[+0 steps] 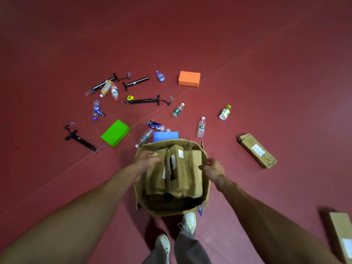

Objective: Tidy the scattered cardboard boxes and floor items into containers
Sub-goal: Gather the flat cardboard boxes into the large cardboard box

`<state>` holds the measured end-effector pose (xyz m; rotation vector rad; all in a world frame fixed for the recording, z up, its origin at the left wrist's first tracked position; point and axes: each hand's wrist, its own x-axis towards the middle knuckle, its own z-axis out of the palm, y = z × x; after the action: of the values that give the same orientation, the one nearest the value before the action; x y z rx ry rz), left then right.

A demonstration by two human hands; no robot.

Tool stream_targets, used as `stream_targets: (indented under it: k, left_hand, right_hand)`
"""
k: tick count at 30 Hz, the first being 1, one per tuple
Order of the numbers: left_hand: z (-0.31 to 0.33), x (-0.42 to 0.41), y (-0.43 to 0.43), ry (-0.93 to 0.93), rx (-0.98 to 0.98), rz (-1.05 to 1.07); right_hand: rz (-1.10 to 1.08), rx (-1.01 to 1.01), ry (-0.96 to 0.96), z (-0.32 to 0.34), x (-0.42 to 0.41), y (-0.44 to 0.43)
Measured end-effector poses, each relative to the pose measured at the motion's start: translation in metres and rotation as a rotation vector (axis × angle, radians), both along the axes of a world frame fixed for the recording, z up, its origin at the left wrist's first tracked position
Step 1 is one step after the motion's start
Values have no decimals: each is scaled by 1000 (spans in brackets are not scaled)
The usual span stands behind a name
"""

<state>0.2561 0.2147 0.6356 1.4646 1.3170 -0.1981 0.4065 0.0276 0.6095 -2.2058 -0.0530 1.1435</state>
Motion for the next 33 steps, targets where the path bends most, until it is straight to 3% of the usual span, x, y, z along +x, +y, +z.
stream_targets:
  k: [6, 10, 17, 22, 33]
  left_hand:
    - [56, 13, -24, -152, -4, -145]
    - [83, 20, -63, -227, -24, -335]
    - [112, 57, -182, -233, -12, -587]
    - [114, 99, -321, -237, -4, -873]
    - [109, 162, -732, -267, -61, -1415]
  right_hand:
    - [-107, 187, 35, 22, -5, -25]
    - [-158, 264, -41, 55, -20, -65]
    - [-393, 368, -74, 99, -31, -203]
    - [-679, 379, -124, 97, -36, -356]
    - [-1290, 339, -214, 85, -98, -728]
